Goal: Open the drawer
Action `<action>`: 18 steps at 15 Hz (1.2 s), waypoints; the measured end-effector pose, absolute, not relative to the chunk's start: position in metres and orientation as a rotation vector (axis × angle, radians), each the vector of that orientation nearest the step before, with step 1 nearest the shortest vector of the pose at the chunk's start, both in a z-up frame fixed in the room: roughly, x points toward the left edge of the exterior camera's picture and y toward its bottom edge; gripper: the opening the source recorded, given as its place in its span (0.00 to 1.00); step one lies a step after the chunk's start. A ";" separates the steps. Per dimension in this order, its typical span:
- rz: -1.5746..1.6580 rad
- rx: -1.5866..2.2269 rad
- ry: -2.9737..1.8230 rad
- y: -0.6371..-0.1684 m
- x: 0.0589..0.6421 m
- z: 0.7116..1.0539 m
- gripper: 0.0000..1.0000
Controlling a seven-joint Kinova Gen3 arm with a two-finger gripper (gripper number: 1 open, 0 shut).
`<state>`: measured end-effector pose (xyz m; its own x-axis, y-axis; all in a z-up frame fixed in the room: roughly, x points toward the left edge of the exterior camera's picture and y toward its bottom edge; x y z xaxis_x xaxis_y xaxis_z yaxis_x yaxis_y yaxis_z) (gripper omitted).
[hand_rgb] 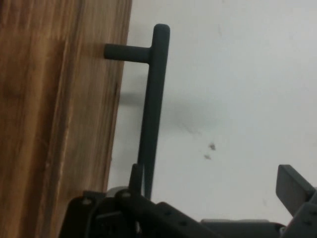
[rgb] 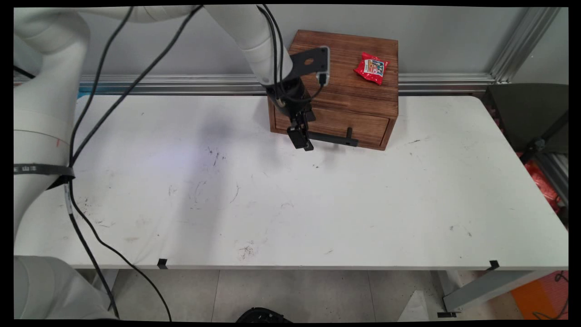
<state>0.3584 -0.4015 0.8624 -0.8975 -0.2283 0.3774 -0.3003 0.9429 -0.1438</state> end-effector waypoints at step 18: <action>0.325 0.388 -2.721 -0.428 0.348 0.796 1.00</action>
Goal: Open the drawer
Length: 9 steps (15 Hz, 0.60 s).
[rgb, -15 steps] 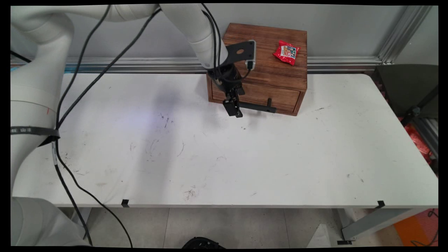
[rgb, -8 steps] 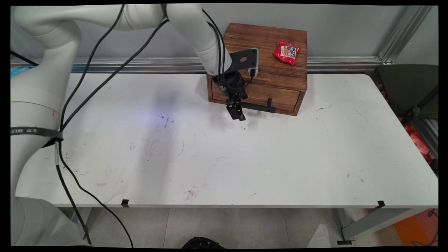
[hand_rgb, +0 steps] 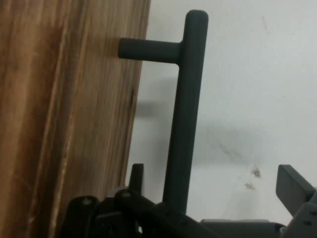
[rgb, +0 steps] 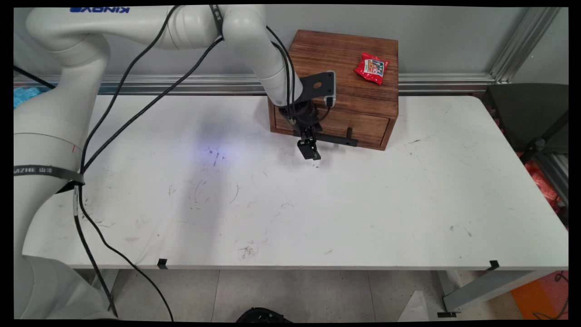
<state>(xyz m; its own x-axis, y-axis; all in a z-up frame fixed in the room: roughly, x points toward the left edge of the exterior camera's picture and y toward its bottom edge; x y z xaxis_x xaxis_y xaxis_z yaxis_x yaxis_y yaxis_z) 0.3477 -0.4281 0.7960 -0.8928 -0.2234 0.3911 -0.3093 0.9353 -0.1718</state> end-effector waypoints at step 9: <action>0.298 0.441 -2.700 -0.420 0.340 0.781 1.00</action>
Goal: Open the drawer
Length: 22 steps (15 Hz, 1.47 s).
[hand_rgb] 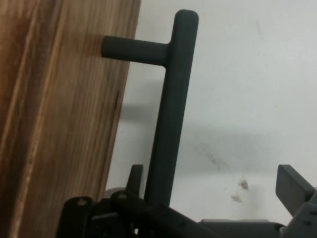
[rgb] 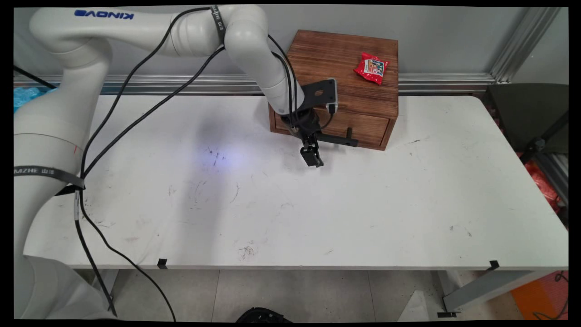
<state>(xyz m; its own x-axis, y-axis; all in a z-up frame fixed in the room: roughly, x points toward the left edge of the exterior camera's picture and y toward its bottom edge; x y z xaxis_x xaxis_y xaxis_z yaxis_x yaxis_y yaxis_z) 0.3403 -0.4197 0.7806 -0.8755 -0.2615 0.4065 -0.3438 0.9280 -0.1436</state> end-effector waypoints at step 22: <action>0.243 0.555 -2.685 -0.372 0.320 0.787 1.00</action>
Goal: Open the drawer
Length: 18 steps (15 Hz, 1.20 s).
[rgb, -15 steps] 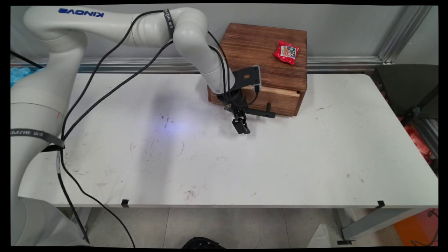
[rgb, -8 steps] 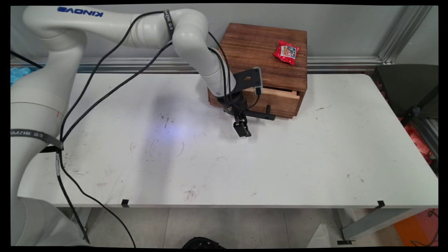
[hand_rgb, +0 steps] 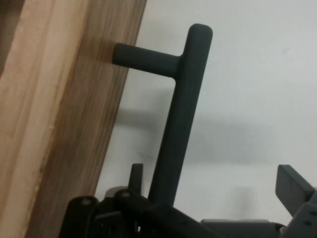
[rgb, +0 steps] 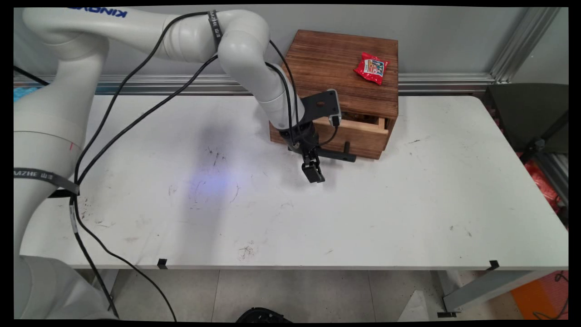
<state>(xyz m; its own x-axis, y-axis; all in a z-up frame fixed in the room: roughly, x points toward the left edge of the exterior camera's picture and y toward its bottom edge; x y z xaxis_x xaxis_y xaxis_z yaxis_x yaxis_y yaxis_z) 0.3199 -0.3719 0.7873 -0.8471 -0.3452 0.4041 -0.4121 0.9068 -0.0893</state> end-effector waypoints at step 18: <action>0.125 0.650 -2.681 -0.300 0.298 0.790 1.00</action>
